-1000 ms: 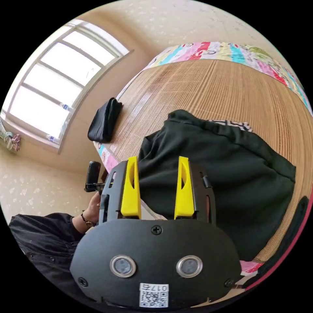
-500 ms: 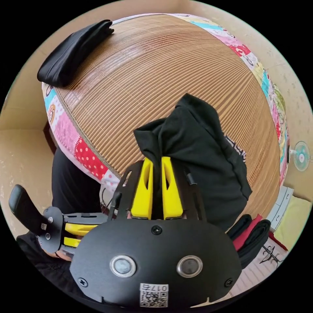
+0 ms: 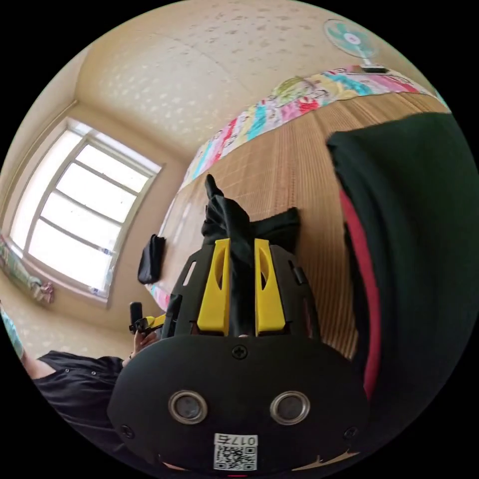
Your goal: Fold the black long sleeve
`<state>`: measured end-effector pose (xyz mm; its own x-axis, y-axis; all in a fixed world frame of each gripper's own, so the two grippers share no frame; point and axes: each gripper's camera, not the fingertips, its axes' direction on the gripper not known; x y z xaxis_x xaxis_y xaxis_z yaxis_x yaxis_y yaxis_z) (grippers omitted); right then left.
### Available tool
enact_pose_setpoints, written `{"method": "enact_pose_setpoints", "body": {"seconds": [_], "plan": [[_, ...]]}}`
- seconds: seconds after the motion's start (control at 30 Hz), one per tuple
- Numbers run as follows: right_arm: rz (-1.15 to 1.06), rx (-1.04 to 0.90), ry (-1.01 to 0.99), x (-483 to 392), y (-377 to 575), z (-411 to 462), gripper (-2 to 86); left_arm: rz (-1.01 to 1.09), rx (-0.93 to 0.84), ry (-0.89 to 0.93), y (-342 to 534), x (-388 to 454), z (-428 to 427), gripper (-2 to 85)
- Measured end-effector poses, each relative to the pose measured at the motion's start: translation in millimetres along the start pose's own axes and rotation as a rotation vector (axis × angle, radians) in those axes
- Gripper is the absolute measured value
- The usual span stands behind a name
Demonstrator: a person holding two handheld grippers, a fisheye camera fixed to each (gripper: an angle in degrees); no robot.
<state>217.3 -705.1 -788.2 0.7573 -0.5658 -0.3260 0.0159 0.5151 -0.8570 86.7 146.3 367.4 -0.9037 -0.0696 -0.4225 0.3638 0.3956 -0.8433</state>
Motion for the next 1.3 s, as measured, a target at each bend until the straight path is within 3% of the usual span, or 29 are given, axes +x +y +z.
{"method": "enact_pose_setpoints", "body": {"seconds": [0.1, 0.2, 0.33, 0.4, 0.53, 0.63, 0.77, 0.8, 0.9, 1.07, 1.3], "plan": [[0.023, 0.01, 0.171, 24.2, 34.6, -40.1, 10.9, 0.026, -0.069, -0.013, -19.0, 11.7, 38.1, 14.3], [0.028, -0.032, 0.163, 39.4, 70.5, -53.1, 11.2, 0.031, -0.178, -0.054, -46.9, 18.6, 89.5, 15.8], [0.096, -0.125, -0.077, 71.8, 110.4, -47.5, 13.3, -0.013, -0.298, -0.072, -69.3, 18.0, 152.7, 15.8], [0.156, -0.124, -0.226, 87.4, 127.7, -42.8, 14.8, -0.057, -0.34, -0.075, -69.5, 19.8, 180.1, 10.1], [0.379, -0.067, -0.669, 124.1, 176.8, -10.4, 20.2, -0.041, -0.303, -0.043, -53.0, 43.2, 179.6, 4.9], [0.499, -0.004, -0.83, 136.4, 194.7, 6.8, 21.9, -0.031, -0.284, 0.057, -34.0, 63.7, 158.1, 4.4], [0.63, 0.169, -0.869, 138.8, 198.2, -10.9, 10.5, 0.051, -0.207, 0.09, -12.1, 98.1, 83.2, 4.0], [0.611, 0.154, -0.798, 123.4, 192.2, -17.9, 4.9, 0.086, -0.161, 0.069, -7.5, 109.8, 53.3, 3.9], [0.356, 0.052, -0.677, 36.2, 166.1, -24.3, 2.5, 0.161, -0.021, 0.023, 1.0, 139.2, -22.6, 3.8], [0.099, -0.092, -0.69, -125.3, 143.9, -2.2, 1.2, 0.232, 0.229, 0.018, 11.2, 175.7, -170.8, 3.9], [-0.25, -0.356, -0.602, -403.2, 83.6, 123.1, 1.1, 0.224, 0.463, -0.066, -30.3, 174.4, -396.2, 3.9]]}}
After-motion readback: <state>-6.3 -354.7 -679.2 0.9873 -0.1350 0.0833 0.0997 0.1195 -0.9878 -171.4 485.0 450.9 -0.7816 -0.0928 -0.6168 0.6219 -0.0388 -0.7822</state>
